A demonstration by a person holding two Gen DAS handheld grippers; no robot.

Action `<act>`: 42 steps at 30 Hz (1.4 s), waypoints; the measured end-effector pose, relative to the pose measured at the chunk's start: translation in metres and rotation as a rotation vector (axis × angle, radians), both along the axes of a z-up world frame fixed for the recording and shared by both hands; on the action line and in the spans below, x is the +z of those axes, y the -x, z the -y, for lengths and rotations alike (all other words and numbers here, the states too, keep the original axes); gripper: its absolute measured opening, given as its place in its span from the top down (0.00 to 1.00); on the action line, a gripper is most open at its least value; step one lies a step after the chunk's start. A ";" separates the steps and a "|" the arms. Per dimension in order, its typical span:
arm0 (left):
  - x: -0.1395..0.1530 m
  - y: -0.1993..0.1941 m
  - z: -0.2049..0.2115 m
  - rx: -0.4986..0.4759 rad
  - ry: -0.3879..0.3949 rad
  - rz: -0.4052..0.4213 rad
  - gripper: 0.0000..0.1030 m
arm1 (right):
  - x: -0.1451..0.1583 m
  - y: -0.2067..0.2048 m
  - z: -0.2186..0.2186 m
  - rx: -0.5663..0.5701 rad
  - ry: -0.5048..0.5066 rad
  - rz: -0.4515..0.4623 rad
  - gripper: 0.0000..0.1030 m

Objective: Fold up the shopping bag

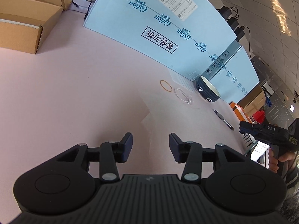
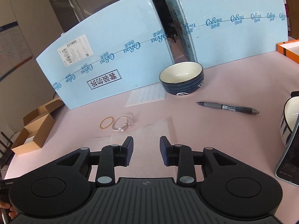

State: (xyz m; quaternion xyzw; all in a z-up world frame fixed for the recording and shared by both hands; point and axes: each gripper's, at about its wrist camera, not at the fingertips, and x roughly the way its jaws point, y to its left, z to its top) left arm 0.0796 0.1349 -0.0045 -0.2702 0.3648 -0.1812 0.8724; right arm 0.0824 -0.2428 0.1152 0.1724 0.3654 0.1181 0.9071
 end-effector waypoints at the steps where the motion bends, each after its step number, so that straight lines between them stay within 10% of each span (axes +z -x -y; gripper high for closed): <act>1: -0.003 -0.002 -0.002 0.008 0.036 0.000 0.61 | 0.002 0.003 -0.012 0.042 -0.003 0.008 0.67; 10: -0.019 -0.022 -0.014 0.085 0.256 -0.035 0.61 | -0.046 -0.003 -0.089 0.264 0.058 -0.116 0.66; 26: -0.016 -0.053 0.008 0.057 0.308 -0.181 0.63 | -0.062 0.033 -0.071 0.193 0.002 -0.054 0.62; 30: -0.011 -0.060 0.013 0.030 0.356 -0.117 0.98 | -0.062 0.037 -0.072 0.191 0.014 -0.033 0.62; 42: 0.034 -0.054 0.004 0.088 0.194 0.130 0.99 | -0.067 0.041 -0.071 0.183 0.011 -0.003 0.62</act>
